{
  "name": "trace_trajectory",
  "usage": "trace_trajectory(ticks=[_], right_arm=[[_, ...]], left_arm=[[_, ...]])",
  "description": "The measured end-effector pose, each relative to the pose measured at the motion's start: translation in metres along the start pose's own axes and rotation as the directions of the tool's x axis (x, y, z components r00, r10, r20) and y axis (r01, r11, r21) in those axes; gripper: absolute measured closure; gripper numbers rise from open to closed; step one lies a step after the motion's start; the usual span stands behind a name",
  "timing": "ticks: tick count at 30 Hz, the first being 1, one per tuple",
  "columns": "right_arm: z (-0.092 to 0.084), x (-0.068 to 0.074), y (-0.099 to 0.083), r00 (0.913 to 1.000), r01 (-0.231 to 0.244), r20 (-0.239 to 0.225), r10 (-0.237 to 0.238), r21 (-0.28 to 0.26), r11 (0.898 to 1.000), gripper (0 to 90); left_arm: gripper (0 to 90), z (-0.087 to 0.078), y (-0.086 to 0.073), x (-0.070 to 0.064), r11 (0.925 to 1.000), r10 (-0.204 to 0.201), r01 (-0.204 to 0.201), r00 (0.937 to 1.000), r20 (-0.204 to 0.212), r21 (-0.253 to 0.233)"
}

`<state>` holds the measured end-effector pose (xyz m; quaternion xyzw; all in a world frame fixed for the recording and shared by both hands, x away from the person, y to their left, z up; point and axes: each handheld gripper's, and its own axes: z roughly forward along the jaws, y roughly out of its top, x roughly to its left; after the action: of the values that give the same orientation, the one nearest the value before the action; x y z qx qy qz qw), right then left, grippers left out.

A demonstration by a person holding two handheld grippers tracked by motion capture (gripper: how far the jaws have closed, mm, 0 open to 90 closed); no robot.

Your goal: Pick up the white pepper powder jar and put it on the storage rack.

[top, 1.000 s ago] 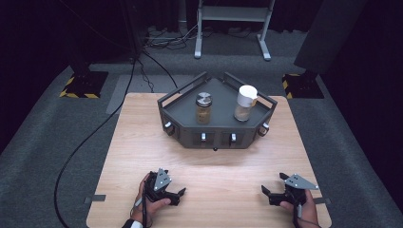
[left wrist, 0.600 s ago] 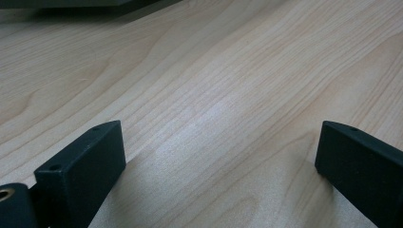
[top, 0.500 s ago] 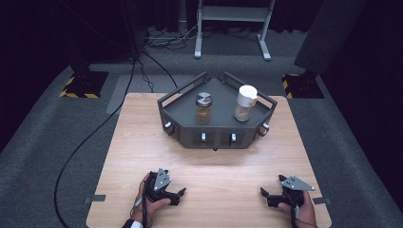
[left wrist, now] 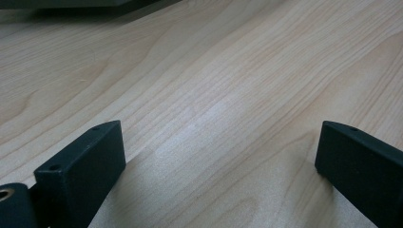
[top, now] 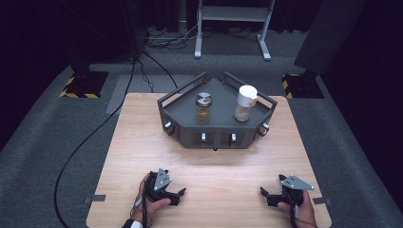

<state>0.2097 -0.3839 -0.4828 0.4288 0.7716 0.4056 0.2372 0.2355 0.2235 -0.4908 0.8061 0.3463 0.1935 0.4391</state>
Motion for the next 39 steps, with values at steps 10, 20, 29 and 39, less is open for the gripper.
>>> trace_trajectory(ticks=[10, 20, 29, 39], right_arm=[[0.0005, -0.0002, 0.0008, 1.0000, -0.001, 0.002, 0.001, 0.004, 1.000, 0.5], [0.0007, -0.0001, 0.0009, 1.0000, -0.001, 0.001, 0.001, 0.004, 1.000, 0.3], [0.0007, -0.0001, 0.0010, 1.0000, -0.001, 0.001, 0.001, 0.004, 1.000, 0.3], [0.0005, 0.0008, 0.0009, 1.0000, -0.004, 0.005, 0.004, 0.005, 1.000, 0.3]], left_arm=[[2.6, 0.0009, 0.0007, -0.0004, 1.0000, 0.000, 0.000, 1.0000, -0.002, 0.001], [2.6, 0.0008, 0.0007, -0.0004, 1.0000, -0.001, 0.001, 1.0000, -0.002, 0.001], [2.6, 0.0008, 0.0007, -0.0006, 1.0000, -0.001, 0.001, 1.0000, -0.003, 0.001], [2.6, 0.0008, 0.0007, -0.0009, 1.0000, -0.001, 0.001, 1.0000, -0.004, 0.001]])
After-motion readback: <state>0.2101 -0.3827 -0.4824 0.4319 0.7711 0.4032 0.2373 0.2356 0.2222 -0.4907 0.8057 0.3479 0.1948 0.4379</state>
